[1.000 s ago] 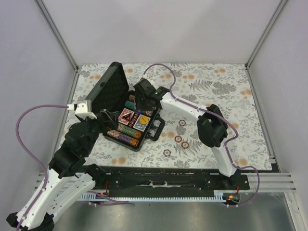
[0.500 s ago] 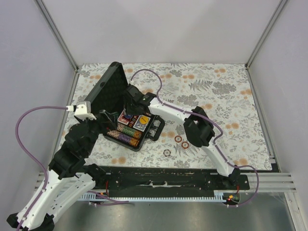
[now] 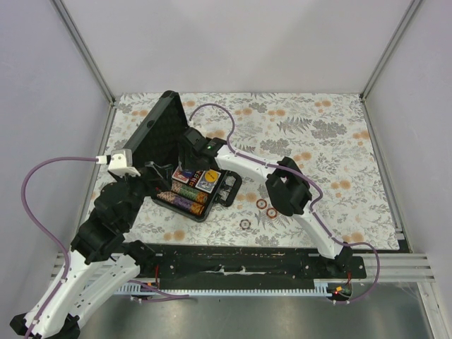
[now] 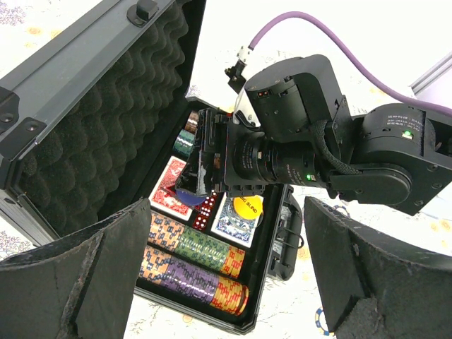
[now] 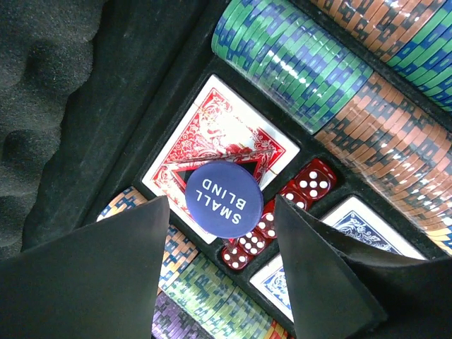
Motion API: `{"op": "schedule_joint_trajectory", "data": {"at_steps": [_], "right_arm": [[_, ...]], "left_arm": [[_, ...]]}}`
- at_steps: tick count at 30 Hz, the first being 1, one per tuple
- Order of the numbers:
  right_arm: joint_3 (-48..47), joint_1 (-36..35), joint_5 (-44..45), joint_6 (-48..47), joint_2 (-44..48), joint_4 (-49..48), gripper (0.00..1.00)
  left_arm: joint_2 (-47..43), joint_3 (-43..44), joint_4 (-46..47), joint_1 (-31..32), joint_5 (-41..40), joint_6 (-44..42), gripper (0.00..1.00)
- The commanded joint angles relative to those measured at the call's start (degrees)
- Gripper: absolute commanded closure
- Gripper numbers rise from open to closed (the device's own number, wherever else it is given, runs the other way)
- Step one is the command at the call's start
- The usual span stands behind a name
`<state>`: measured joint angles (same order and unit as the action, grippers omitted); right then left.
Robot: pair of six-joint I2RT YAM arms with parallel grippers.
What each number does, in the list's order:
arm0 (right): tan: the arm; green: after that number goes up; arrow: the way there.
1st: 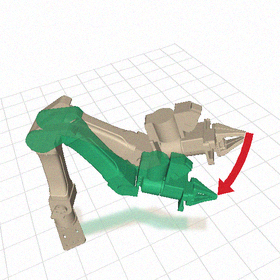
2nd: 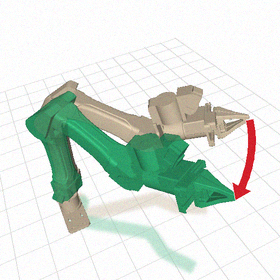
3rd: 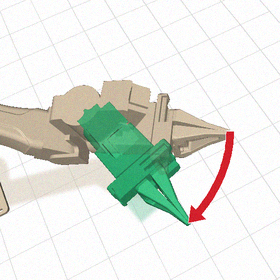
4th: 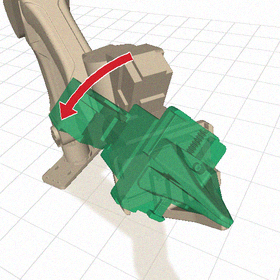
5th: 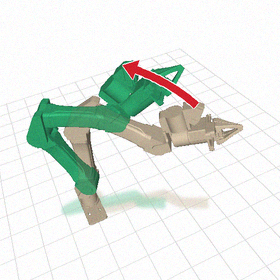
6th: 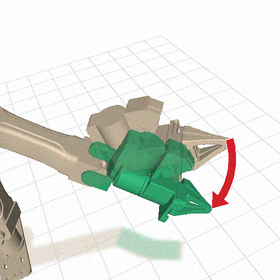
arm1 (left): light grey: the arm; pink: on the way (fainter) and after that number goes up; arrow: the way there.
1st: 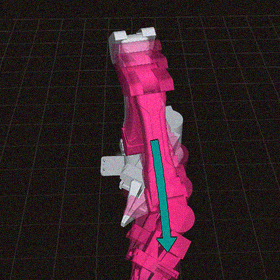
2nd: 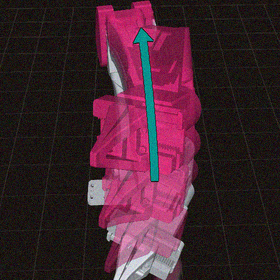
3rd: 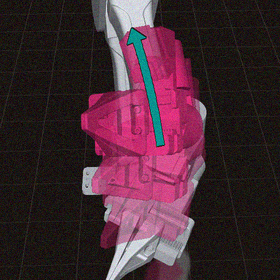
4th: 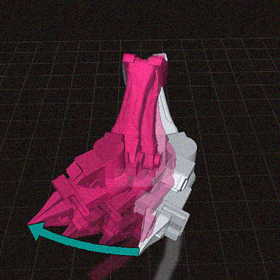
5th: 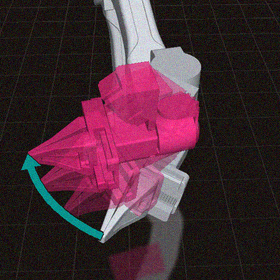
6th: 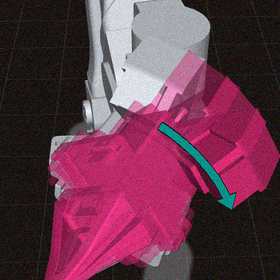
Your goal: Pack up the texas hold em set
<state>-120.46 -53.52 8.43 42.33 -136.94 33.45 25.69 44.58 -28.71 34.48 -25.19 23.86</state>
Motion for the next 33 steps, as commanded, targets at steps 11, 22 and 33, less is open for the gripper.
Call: {"op": "schedule_joint_trajectory", "data": {"at_steps": [11,22,33], "right_arm": [[17.0,2.5,3.5,-2.9,22.3,1.4,0.31],[42.4,11.7,4.3,-3.1,38.4,10.6,0.29],[43.8,16.3,11.6,-0.4,29.7,10.3,0.30]], "left_arm": [[0.3,-0.9,2.6,0.1,4.0,-2.3,0.06],[3.7,-0.2,3.2,0.1,7.4,-2.9,0.06],[5.2,-0.1,3.5,0.1,8.0,-2.5,0.06]]}}
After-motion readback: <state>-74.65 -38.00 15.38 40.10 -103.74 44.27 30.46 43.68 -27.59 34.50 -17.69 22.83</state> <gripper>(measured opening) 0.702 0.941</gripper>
